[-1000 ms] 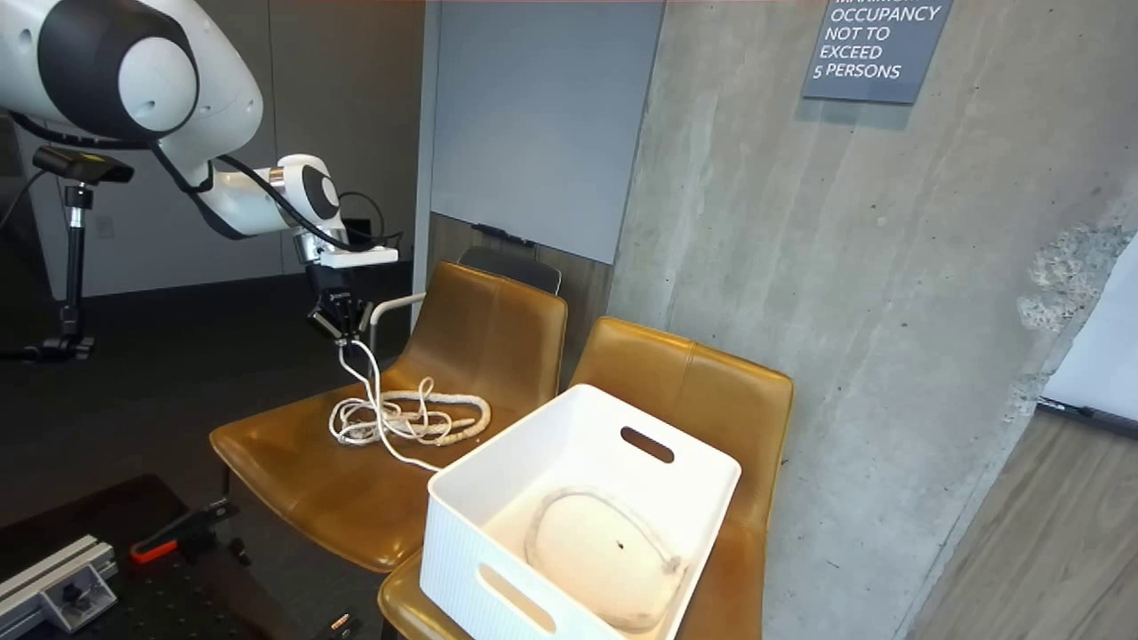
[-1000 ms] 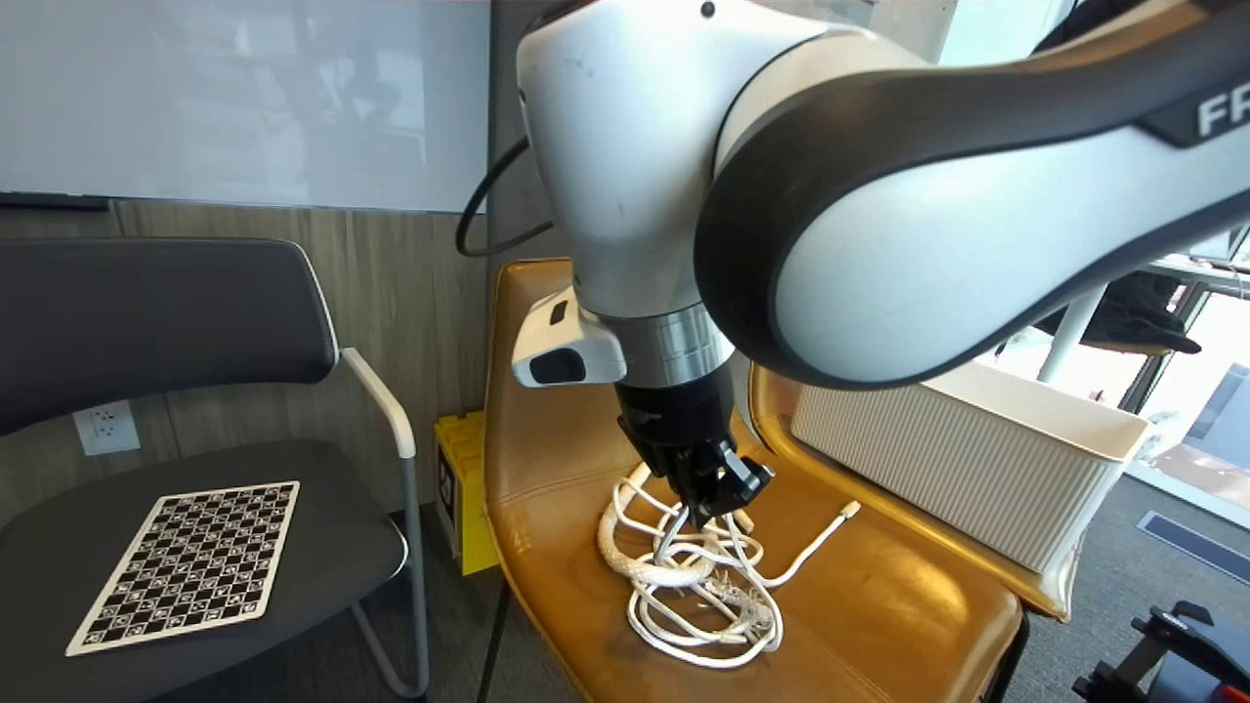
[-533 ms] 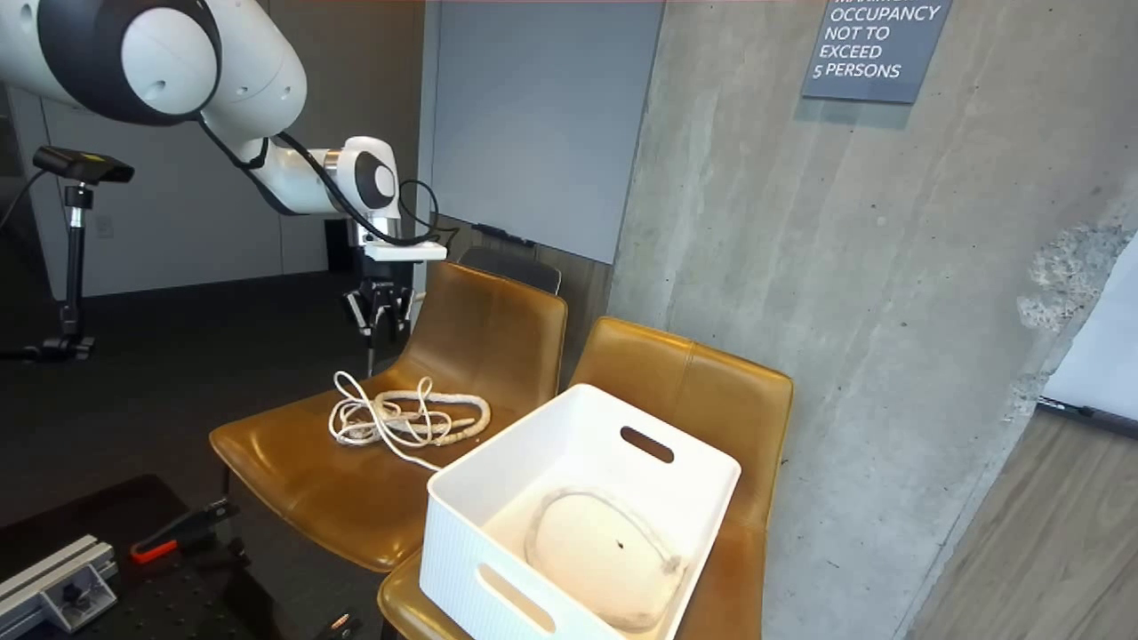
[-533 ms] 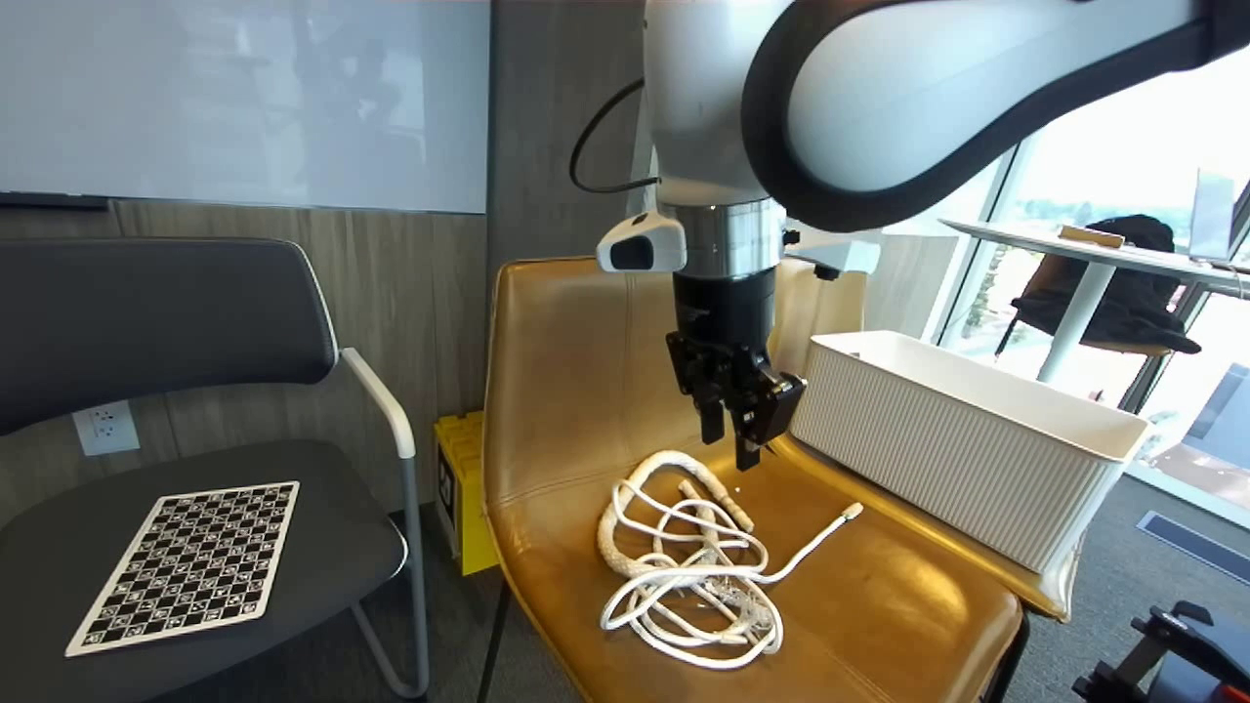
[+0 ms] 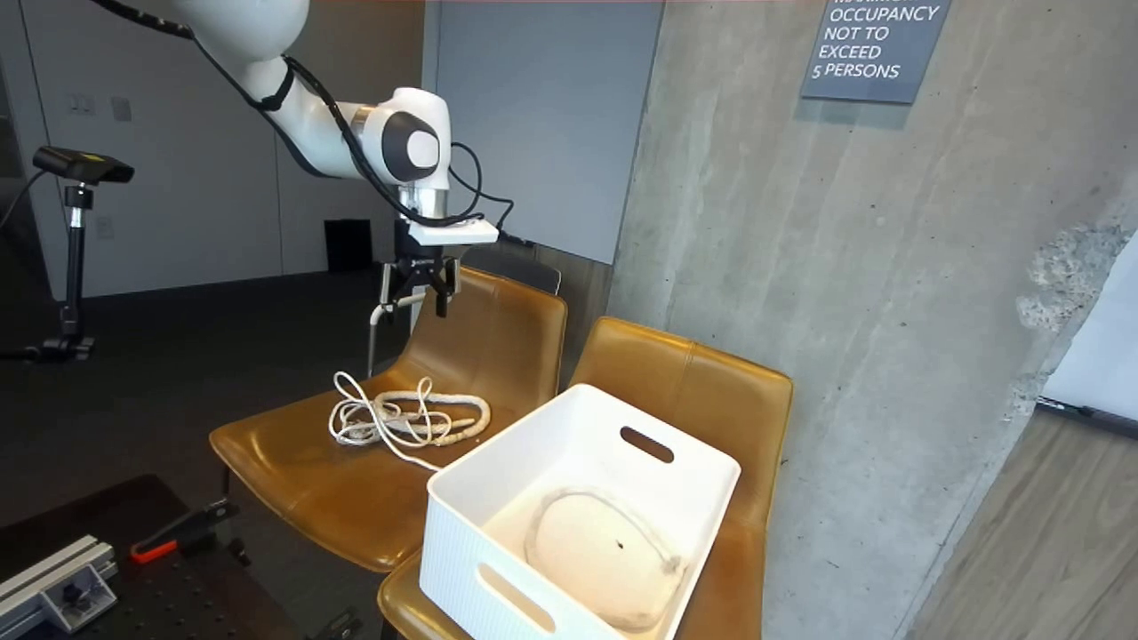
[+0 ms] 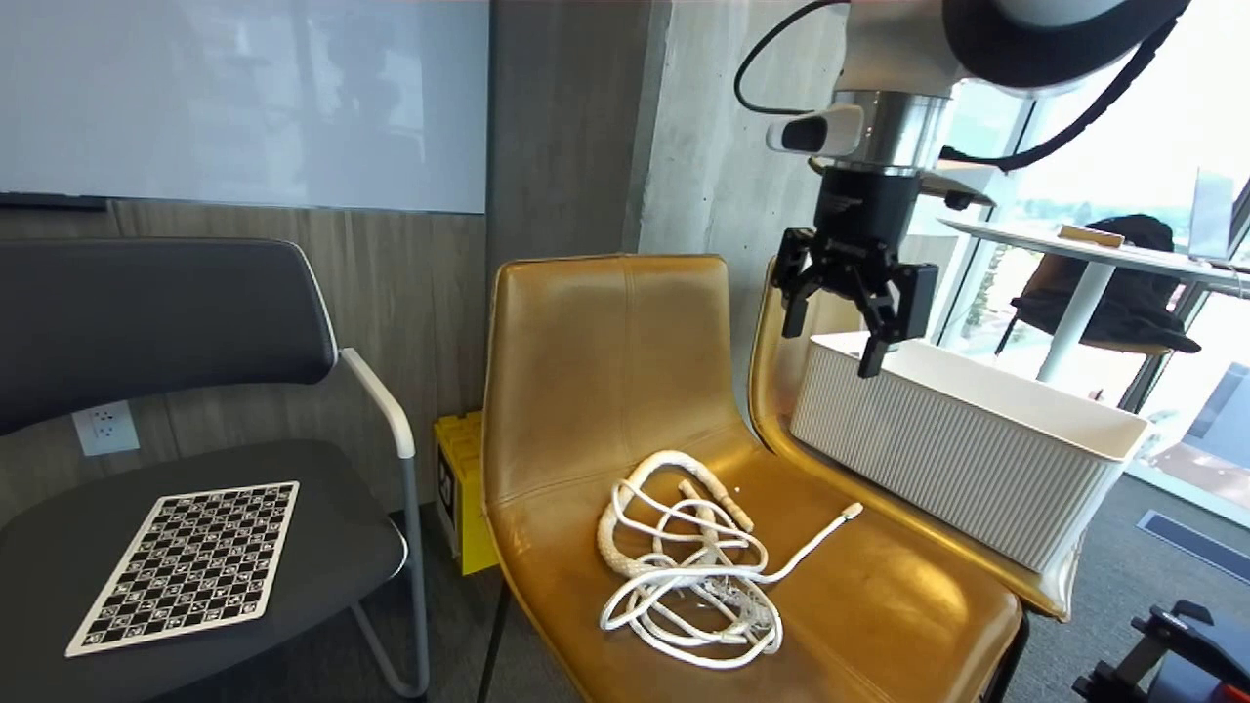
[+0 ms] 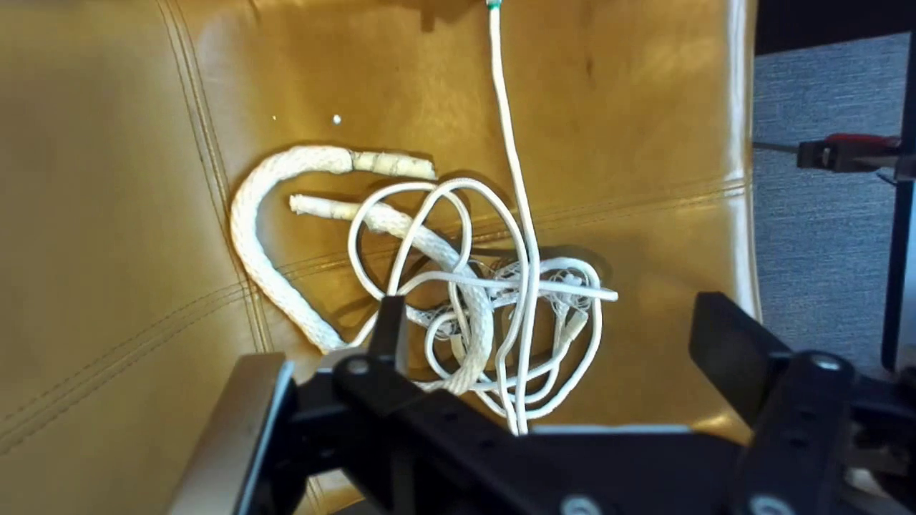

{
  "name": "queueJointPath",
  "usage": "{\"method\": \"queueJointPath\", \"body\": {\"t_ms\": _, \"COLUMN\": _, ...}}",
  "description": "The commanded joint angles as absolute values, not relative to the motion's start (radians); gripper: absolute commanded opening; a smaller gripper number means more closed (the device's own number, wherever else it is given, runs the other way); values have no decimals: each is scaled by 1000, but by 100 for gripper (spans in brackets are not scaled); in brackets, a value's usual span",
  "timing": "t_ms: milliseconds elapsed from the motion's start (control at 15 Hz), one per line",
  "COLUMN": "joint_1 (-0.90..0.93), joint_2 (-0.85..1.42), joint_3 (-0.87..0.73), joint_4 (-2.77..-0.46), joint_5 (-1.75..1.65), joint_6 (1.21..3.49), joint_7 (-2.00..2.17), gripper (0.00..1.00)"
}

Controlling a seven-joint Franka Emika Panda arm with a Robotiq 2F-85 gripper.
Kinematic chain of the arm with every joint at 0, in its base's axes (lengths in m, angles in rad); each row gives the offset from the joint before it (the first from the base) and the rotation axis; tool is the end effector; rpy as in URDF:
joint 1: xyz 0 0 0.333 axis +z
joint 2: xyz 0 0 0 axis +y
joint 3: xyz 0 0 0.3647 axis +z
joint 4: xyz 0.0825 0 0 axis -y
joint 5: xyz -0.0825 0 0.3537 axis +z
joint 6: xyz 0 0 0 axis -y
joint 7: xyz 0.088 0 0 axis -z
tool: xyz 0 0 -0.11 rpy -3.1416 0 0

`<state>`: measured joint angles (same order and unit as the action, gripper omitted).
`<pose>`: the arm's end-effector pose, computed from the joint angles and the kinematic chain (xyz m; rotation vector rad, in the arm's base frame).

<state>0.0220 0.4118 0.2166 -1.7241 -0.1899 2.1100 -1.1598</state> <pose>0.6371 0.1270 0.4075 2.2733 2.0764 -0.0708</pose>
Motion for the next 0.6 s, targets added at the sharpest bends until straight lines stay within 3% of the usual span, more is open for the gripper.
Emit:
{"method": "queueJointPath", "body": {"t_ms": 0, "joint_1": -48, "joint_2": 212, "joint_3": 180, "joint_4": -1972, "joint_5": -156, "joint_6": 2250, "joint_7": -1302, "gripper": 100}}
{"method": "queueJointPath", "body": {"t_ms": 333, "joint_1": -127, "joint_2": 20, "joint_3": 71, "joint_4": -2185, "joint_5": -127, "joint_6": 2339, "joint_7": -1553, "gripper": 100}}
{"method": "queueJointPath", "body": {"t_ms": 533, "joint_1": -101, "joint_2": 51, "joint_3": 25, "joint_4": -2144, "joint_5": -138, "joint_6": 2300, "joint_7": -1536, "gripper": 100}}
